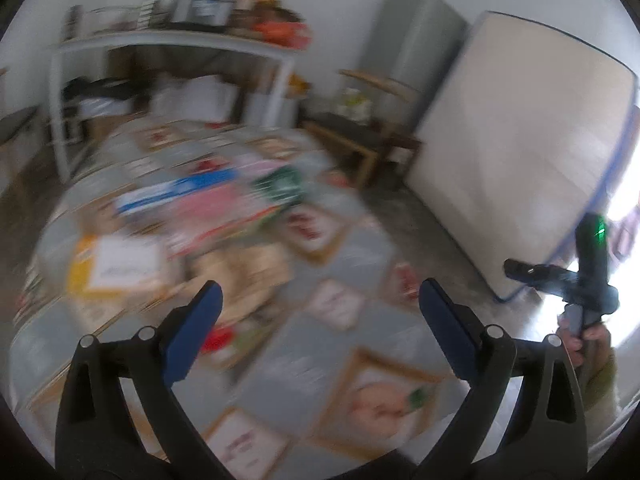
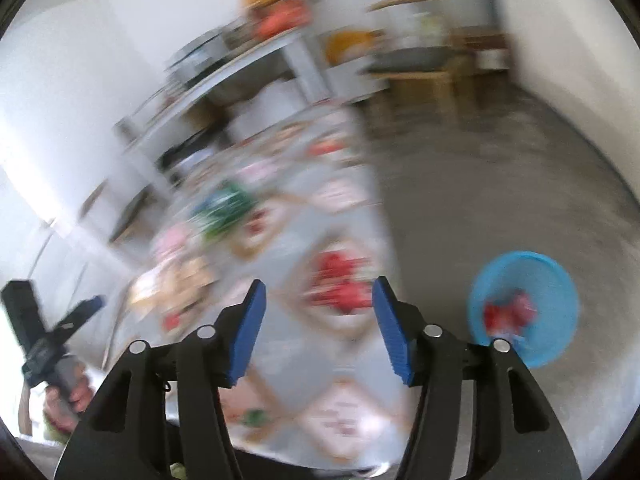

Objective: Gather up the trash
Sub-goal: 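Return both tools to the table toward the crumpled paper and medicine box, then grasp the crumpled tan paper with the right tool while the left tool grasps the orange medicine box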

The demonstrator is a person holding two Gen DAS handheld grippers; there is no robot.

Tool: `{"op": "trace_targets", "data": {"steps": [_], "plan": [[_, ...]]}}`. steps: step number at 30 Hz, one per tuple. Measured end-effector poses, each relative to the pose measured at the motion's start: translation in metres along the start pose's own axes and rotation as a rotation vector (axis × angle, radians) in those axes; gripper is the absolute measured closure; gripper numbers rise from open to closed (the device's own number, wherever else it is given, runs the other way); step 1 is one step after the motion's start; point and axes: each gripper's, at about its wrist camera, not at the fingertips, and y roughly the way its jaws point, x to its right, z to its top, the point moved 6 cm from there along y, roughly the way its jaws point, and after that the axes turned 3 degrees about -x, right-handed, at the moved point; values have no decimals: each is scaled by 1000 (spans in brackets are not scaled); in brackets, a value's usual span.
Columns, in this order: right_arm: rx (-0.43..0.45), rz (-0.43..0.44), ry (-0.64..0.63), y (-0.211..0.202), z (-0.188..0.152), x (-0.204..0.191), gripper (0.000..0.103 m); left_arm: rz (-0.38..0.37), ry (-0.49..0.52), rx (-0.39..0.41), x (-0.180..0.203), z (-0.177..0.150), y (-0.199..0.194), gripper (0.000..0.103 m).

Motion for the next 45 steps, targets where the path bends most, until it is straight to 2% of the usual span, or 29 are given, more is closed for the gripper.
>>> {"op": "trace_targets", "data": {"steps": [2, 6, 9, 13, 16, 22, 28, 35, 42, 45], "plan": [[-49, 59, -61, 22, -4, -37, 43, 39, -59, 0, -28, -13, -9, 8], [-158, 122, -194, 75, -18, -109, 36, 79, -166, -2, -66, -31, -18, 8], [-217, 156, -287, 117, -23, -153, 32, 110, -198, 5, -86, -42, -20, 8], [-237, 106, -353, 170, -16, -181, 31, 160, -202, 4, -106, -49, -28, 8], [-249, 50, -372, 199, -10, -188, 31, 168, -210, 24, -114, -48, -33, 8], [-301, 9, -414, 237, -16, -200, 31, 166, -231, 12, -127, -52, -32, 8], [-327, -17, -470, 249, -28, -208, 31, 159, -242, 11, -133, -52, -29, 8], [-319, -48, -571, 247, -40, -218, 31, 161, -239, 9, -133, -52, -28, 8], [-307, -58, -565, 242, -43, -214, 57, 177, -237, 8, -135, -52, -30, 8], [-305, -65, -559, 239, -44, -210, 63, 180, -237, 11, -139, -51, -30, 8]]}}
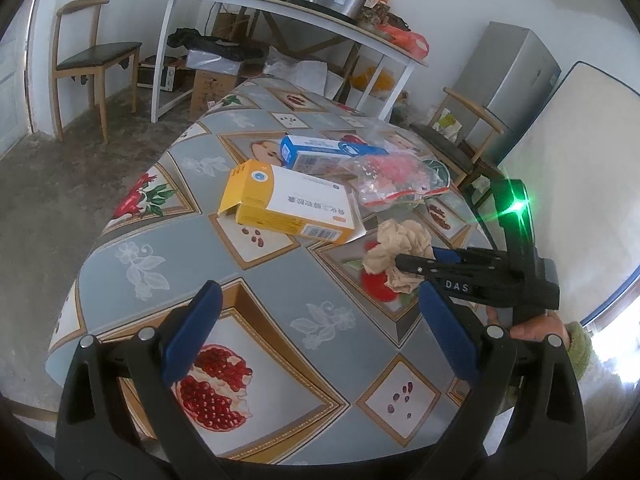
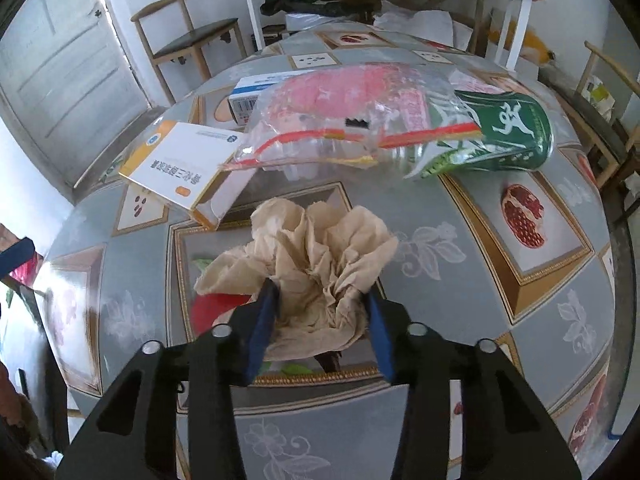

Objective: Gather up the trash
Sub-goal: 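Grasp the crumpled tan paper with the right tool while the left tool grasps the orange medicine box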

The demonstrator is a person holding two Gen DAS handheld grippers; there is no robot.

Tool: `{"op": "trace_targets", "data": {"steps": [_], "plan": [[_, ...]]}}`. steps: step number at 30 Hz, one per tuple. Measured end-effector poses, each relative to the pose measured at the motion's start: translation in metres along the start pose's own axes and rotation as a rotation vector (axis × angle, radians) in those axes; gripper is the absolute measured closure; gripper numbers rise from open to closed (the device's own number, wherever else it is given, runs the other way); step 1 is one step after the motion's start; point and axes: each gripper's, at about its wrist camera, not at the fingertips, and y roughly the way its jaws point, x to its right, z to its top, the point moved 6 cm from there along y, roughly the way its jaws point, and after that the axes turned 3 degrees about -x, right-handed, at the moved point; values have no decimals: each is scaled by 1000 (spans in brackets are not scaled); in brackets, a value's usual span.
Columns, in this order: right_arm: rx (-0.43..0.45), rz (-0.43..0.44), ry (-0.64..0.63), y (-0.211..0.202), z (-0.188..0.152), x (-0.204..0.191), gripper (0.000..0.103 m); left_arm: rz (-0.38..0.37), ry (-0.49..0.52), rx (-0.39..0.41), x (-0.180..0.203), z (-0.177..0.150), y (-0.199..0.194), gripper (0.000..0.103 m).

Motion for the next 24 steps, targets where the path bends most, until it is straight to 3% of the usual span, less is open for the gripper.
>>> {"op": "trace_targets", "data": {"steps": [9, 24], "plan": [[22, -39, 8, -3, -7, 2, 74, 19, 7, -16, -6, 7, 6, 8], [29, 40, 125, -16, -21, 28, 81, 118, -4, 39, -28, 55, 10, 8]]}}
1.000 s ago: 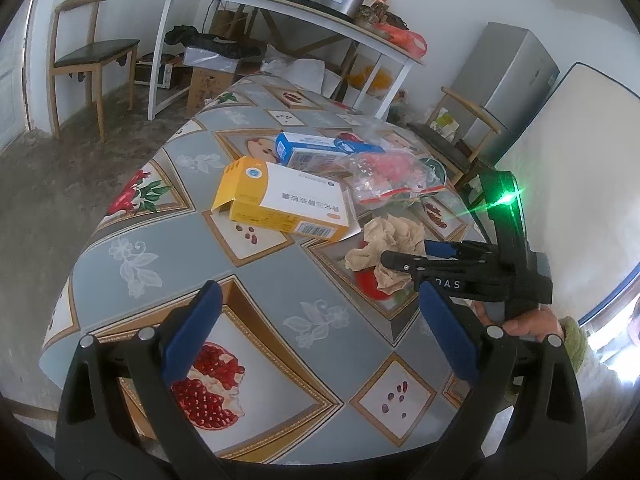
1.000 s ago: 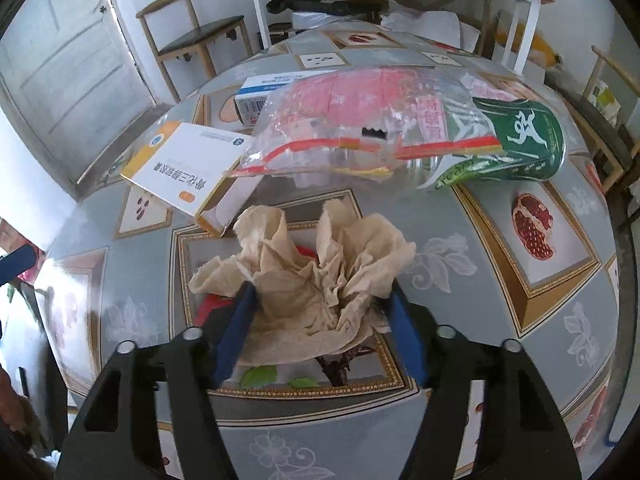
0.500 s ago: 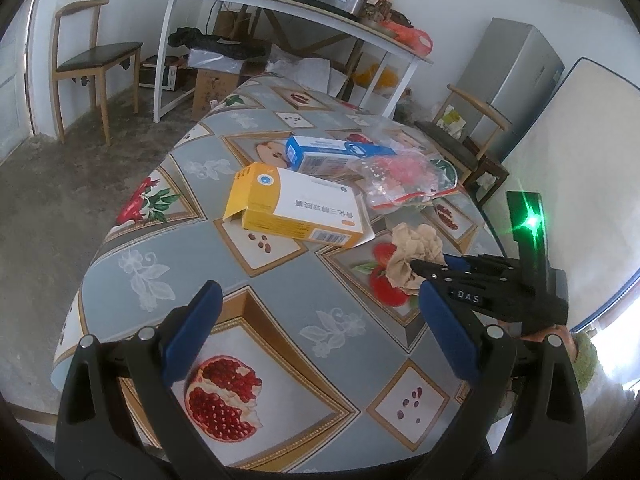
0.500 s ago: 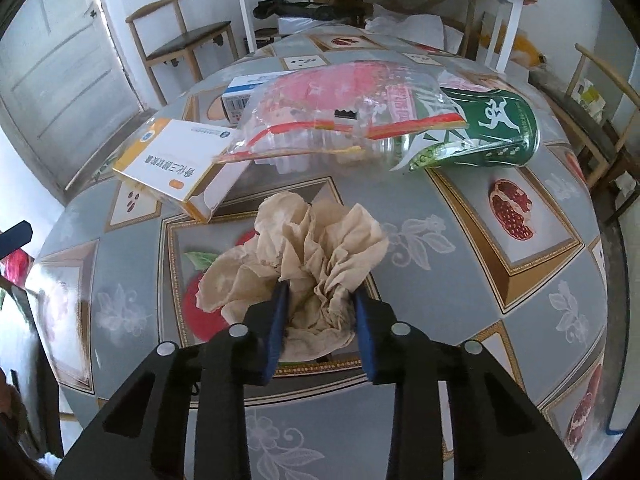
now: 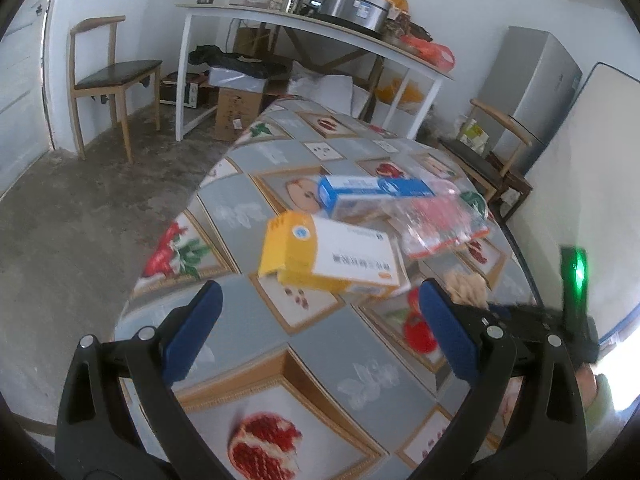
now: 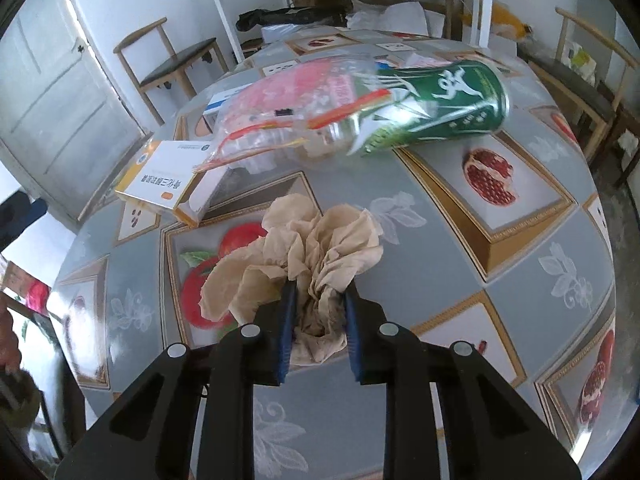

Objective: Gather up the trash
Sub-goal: 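Grasp the crumpled tan paper with the right tool while the left tool grasps the orange medicine box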

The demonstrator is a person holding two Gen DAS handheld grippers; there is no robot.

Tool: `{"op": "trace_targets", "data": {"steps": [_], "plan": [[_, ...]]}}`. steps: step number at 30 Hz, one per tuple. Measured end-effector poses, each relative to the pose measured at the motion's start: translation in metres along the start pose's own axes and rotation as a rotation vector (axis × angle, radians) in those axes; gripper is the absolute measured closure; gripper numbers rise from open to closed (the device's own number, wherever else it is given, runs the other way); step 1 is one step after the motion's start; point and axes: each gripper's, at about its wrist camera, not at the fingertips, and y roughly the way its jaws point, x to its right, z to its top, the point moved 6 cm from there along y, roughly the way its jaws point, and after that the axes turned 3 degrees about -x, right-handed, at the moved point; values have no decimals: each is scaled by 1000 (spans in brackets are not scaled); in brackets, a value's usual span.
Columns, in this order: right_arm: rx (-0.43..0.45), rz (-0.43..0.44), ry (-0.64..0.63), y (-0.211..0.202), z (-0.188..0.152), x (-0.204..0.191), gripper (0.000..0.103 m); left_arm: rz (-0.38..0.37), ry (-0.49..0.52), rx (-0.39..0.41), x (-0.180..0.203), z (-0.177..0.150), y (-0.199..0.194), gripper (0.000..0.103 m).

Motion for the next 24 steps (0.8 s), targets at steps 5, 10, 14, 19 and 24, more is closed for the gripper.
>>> {"op": "trace_targets", "data": {"steps": [5, 10, 14, 19, 24], "plan": [[-9, 45, 42, -4, -9, 12, 81, 42, -18, 4, -6, 32, 19, 27], [-13, 65, 63, -6, -12, 18, 81, 85, -25, -47, -11, 59, 60, 48], [-16, 73, 65, -6, -12, 18, 81, 112, 53, -132, -8, 73, 105, 58], [-16, 82, 68, -5, -11, 17, 81, 135, 175, -279, -3, 74, 149, 64], [-13, 95, 78, -6, -12, 20, 81, 182, 230, -360, -4, 52, 149, 68]]}}
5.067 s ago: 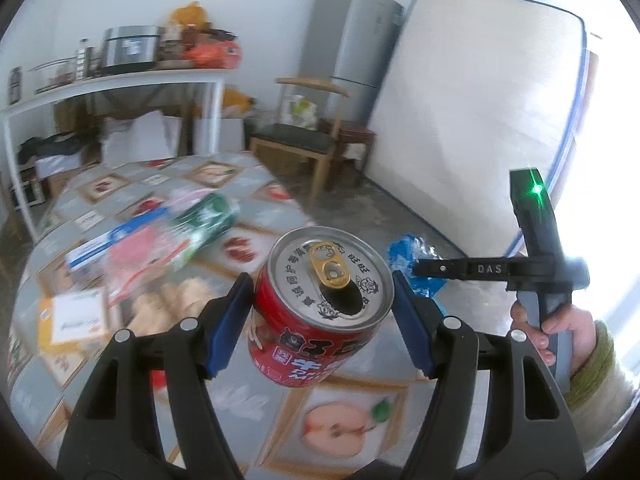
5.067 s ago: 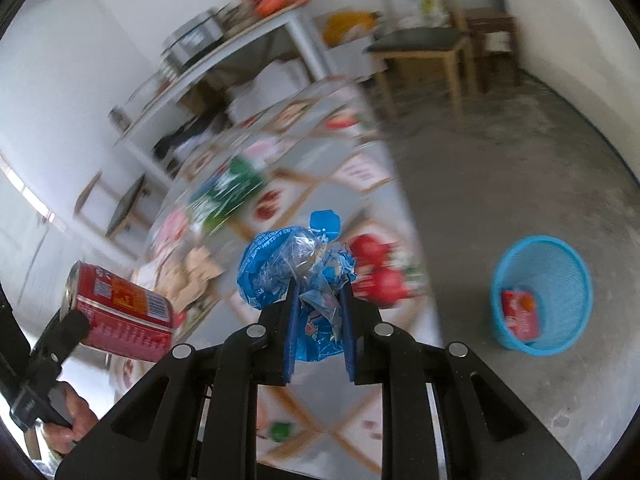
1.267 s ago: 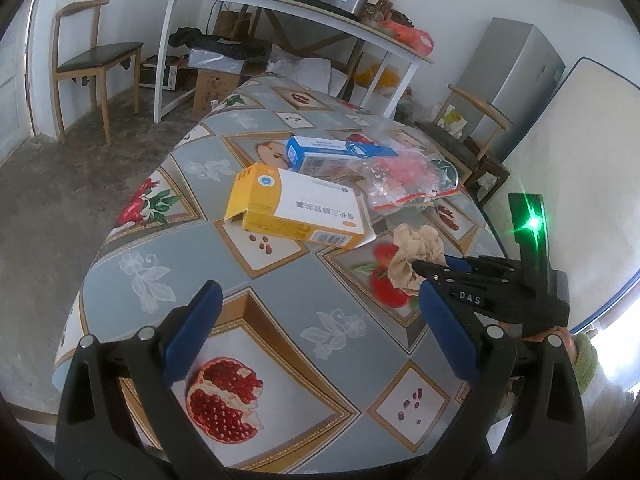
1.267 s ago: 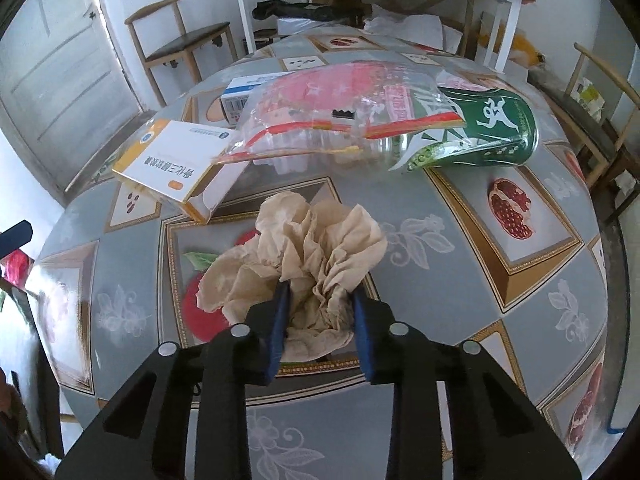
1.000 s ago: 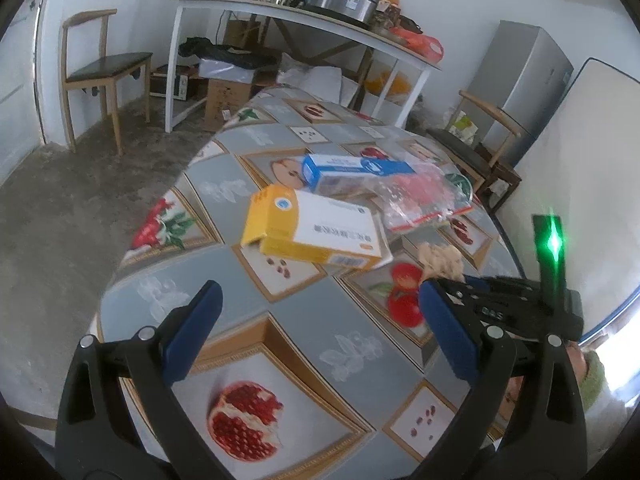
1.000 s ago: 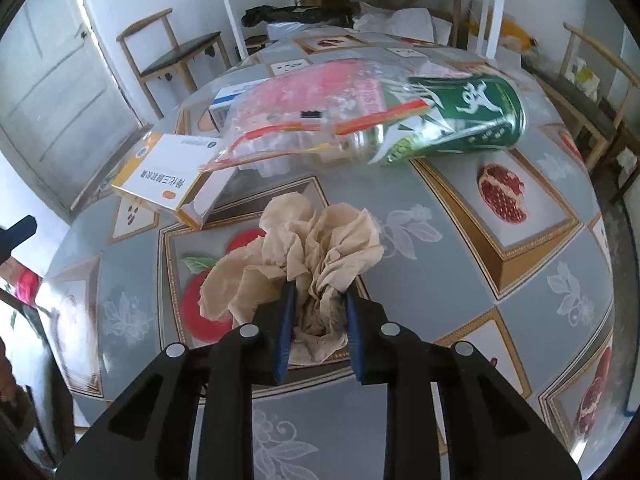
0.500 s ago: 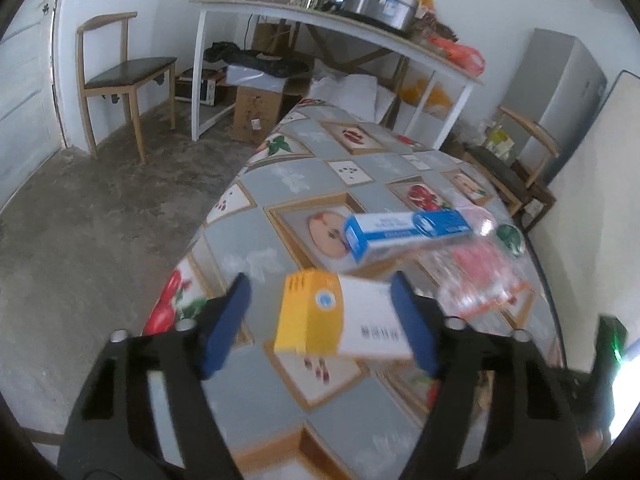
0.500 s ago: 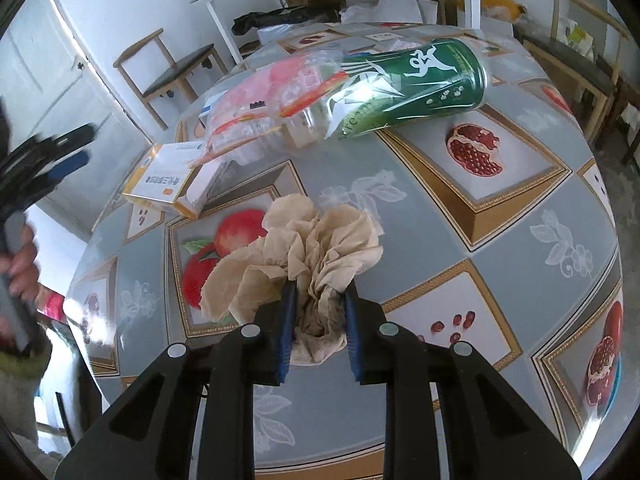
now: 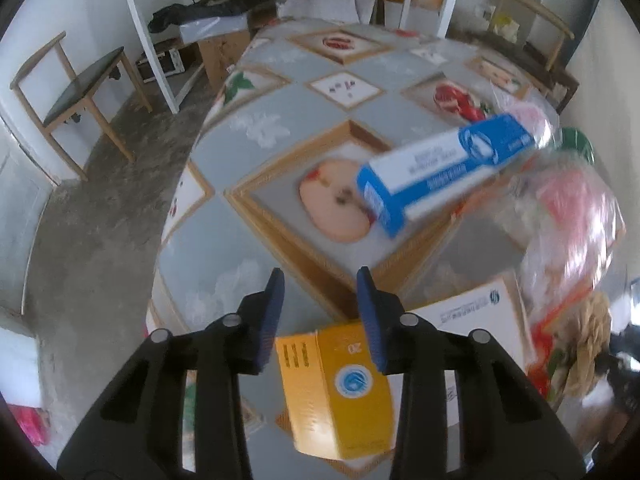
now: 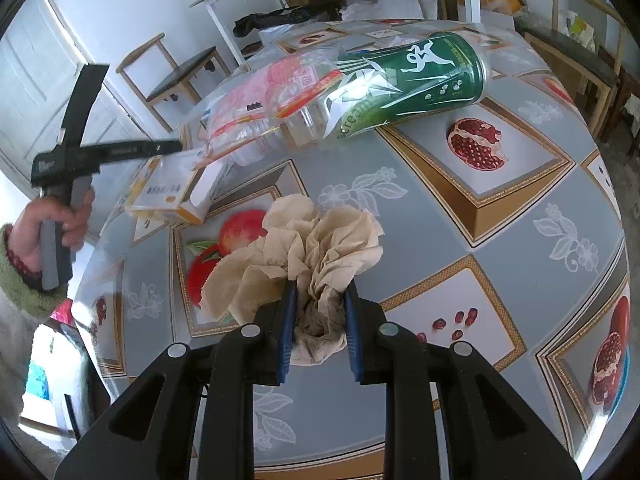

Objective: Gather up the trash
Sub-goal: 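Grasp the crumpled tan paper with the right tool while the left tool grasps the orange medicine box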

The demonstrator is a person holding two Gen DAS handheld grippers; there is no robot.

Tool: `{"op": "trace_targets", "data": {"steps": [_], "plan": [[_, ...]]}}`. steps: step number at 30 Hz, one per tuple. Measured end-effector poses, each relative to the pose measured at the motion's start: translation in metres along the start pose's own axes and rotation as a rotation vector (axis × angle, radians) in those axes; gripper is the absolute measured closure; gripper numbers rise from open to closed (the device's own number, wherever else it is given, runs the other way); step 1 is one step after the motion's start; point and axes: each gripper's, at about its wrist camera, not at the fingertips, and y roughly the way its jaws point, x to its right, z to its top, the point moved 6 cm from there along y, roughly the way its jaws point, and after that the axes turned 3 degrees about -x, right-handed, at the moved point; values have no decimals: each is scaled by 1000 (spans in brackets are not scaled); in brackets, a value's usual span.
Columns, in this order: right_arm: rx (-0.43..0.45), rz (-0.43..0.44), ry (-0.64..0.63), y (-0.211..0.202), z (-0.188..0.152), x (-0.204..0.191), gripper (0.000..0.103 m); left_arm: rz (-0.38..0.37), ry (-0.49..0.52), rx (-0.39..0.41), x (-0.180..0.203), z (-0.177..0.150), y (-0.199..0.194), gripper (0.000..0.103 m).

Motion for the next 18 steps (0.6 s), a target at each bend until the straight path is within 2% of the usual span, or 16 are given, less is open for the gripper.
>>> {"op": "trace_targets", "data": {"steps": [5, 7, 11, 12, 14, 16, 18], "plan": [[0, 15, 6, 0, -1, 2, 81, -63, -61, -74, -2, -36, -12, 68], [-1, 18, 5, 0, -1, 3, 81, -112, -89, -102, 1, -57, -21, 68], [-1, 24, 1, -1, -2, 6, 81, -221, -134, -98, 12, -82, -39, 66], [-1, 24, 1, -1, -2, 7, 81, -246, -140, -70, 14, -85, -48, 62], [-1, 27, 2, 0, -1, 8, 81, -265, -159, 9, 18, -87, -67, 36], [1, 30, 6, 0, -1, 8, 81, -283, -172, 61, 24, -88, -80, 20], [2, 30, 4, 0, -1, 8, 81, -304, -149, 61, 37, -89, -83, 18]]}}
